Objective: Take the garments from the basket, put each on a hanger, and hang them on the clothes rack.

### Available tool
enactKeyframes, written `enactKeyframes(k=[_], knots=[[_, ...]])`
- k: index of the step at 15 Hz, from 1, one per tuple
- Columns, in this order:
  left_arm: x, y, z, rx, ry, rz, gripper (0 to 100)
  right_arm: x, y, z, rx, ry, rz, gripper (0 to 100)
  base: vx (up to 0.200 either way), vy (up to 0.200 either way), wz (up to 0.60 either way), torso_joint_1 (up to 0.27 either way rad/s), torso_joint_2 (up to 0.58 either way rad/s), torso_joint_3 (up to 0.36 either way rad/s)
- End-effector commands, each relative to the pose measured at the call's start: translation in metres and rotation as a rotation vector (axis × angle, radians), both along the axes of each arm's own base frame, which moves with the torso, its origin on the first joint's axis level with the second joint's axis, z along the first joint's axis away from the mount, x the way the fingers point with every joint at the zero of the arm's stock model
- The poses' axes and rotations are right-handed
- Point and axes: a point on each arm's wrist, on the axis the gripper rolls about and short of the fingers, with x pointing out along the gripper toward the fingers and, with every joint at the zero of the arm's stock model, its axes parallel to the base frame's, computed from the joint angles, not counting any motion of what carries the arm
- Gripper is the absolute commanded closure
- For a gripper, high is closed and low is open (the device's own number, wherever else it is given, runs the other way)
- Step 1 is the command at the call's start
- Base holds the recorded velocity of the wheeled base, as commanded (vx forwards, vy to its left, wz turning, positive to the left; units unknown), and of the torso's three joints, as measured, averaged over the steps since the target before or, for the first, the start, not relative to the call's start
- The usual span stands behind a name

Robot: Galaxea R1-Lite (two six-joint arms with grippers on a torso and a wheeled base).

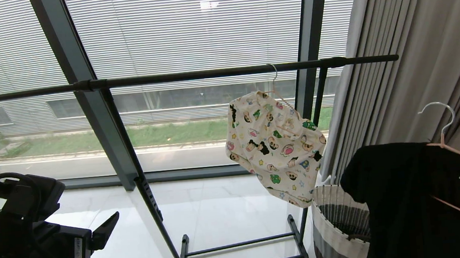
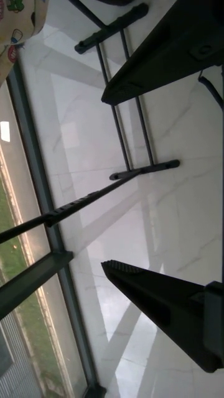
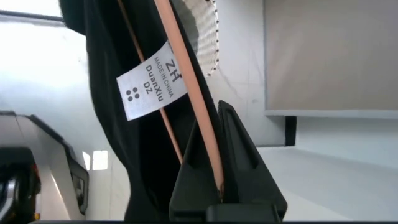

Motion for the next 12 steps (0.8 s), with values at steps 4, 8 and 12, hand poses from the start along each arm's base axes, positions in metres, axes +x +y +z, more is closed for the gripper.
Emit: enactKeyframes(k=[4, 8, 12], knots=[[0.004, -0.001, 0.006, -0.003, -0.020, 0.000, 0, 0.046, 0.025, 0.026, 0.067, -0.104, 0.058, 100, 0.000, 0.000, 0.00, 0.000, 0.00, 0.000], [0.004, -0.003, 0.008, -0.005, -0.027, -0.015, 0, 0.070, 0.036, 0.038, 0.079, -0.175, 0.091, 100, 0.150, 0.000, 0.00, -0.002, 0.00, 0.005], [0.004, -0.004, 0.008, -0.005, -0.029, -0.020, 0, 0.069, 0.047, 0.040, 0.085, -0.179, 0.139, 100, 0.200, 0.000, 0.00, 0.002, 0.00, 0.004]])
